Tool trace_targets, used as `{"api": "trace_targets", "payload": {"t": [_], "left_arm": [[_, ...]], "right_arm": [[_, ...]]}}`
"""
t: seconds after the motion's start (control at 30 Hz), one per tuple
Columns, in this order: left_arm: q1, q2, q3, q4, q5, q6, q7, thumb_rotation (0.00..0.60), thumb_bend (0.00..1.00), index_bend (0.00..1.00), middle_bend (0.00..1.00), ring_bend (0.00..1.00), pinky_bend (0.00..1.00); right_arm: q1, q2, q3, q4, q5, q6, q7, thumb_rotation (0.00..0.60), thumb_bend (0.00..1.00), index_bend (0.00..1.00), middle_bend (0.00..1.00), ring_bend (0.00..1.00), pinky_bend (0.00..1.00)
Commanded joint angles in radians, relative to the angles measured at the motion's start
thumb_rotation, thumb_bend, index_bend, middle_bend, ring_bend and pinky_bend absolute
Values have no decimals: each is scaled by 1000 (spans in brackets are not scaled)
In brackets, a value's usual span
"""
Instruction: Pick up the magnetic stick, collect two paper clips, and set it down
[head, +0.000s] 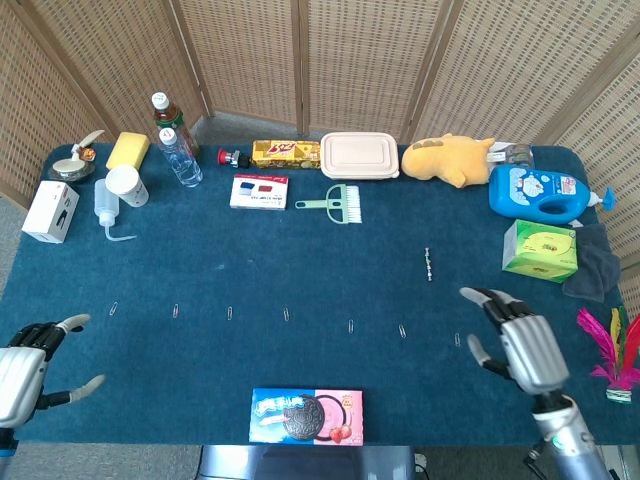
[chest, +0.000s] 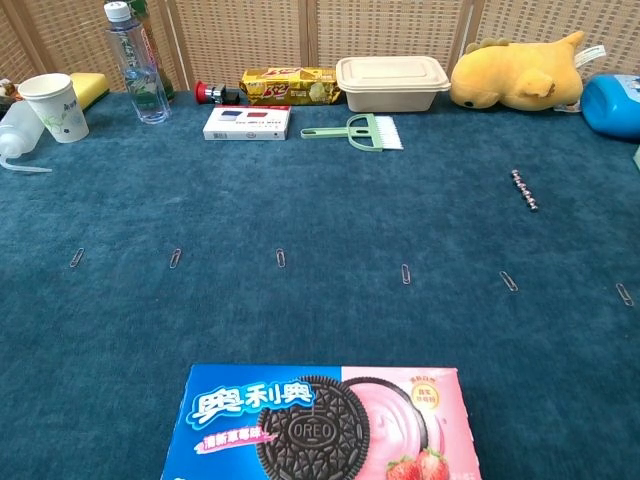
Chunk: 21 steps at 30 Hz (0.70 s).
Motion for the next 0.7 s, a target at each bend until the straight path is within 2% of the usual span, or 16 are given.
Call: {"api": "trace_targets", "payload": {"t": [0.03,0.2,0.4,0.57,0.7], "left_arm": [[-8,1,-2,-4,-3,-11,6,436,202,215,328,291,237],[-20,1,-6,-15,-8,-26,17,438,202,215,328,291,237],[-37,0,-13,-33,-7,-43,36,437,202,216,328,292,237],[-47,-2,-15,-42,-6,-52,47,439,202,215,328,292,237],[-49,-4,-15,-45,-10,-55,51,439,202,215,328,292,237]], "right_arm": [[106,-33,61,-35,94,-135,-62,600,299,199,361,381,484],[194,-110,114,-4,235,-238,-177,600,273,187,295,340,483],[299,-107,136,40,342,-392,-240,600,273,173,250,260,466],[361,-85,151,66,404,-483,-229,534,273,185,250,247,463],[389,-97,157,103,437,-479,-264,581,273,179,250,235,463]]}}
